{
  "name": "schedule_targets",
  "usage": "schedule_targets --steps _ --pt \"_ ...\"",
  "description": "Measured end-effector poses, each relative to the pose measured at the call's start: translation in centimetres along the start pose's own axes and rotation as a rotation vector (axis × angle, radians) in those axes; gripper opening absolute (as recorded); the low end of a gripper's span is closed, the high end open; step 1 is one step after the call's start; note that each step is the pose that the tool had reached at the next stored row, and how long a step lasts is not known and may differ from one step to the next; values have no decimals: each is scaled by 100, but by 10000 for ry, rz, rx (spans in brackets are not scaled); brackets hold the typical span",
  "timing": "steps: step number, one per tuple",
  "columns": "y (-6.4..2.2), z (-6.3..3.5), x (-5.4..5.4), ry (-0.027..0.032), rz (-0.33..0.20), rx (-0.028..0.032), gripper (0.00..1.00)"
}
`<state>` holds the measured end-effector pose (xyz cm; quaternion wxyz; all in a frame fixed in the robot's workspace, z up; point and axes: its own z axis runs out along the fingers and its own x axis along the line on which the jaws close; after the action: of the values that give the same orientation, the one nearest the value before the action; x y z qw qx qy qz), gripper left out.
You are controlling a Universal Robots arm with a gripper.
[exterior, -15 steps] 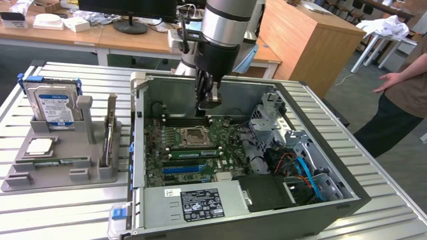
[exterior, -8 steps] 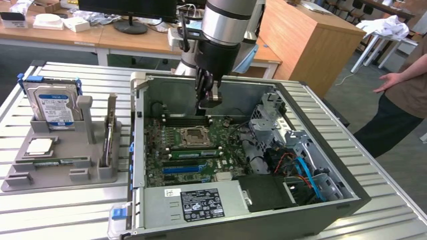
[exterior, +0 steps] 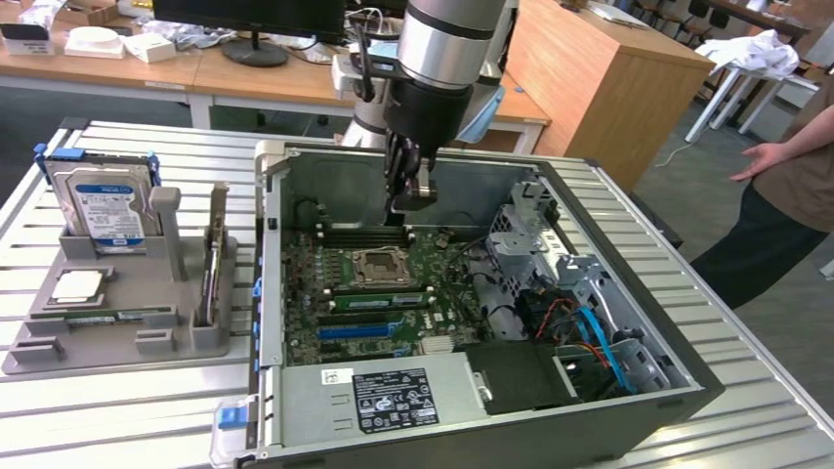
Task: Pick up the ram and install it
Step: 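Press down the ram until it locks into place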
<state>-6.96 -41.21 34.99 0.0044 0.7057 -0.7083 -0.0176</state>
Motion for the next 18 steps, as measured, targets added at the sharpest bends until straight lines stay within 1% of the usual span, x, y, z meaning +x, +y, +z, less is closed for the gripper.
schedule_targets --steps 4,7,8,18 --pt "-63 -2 0 0 0 -7 10" --pt "-241 -7 -1 5 0 -18 10" --pt "-261 -8 -1 6 1 -19 10" --pt "-261 -8 -1 6 1 -19 10"
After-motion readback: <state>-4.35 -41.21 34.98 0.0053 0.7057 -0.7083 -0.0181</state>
